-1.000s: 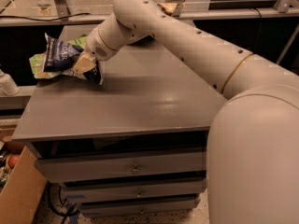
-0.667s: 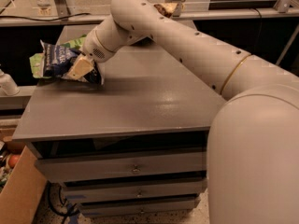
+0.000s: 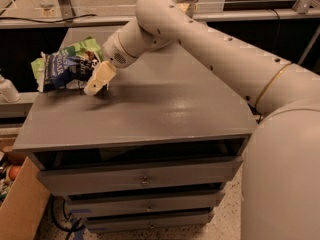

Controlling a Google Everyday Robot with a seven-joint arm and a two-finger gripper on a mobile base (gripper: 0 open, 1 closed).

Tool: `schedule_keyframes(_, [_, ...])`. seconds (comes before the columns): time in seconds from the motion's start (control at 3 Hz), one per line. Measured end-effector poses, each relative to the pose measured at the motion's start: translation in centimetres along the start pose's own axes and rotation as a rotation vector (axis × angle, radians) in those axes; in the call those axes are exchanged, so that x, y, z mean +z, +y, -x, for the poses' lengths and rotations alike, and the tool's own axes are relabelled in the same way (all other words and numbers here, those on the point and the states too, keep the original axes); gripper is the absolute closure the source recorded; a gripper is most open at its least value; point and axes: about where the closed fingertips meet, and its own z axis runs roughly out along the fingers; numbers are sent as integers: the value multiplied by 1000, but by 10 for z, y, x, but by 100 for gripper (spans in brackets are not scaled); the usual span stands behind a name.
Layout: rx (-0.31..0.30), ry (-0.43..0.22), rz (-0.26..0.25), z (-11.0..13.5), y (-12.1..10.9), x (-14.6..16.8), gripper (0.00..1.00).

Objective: Move blue chip bag near green rice chip bag

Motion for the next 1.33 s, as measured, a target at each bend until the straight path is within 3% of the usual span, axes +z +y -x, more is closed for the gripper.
schedule_keyframes(0.33, [64, 13, -77, -38, -16, -49, 0])
schedule_keyframes(1.0, [181, 42, -298, -114, -54, -187, 0])
schedule_keyframes(1.33, [187, 43, -309, -118, -55, -194, 0])
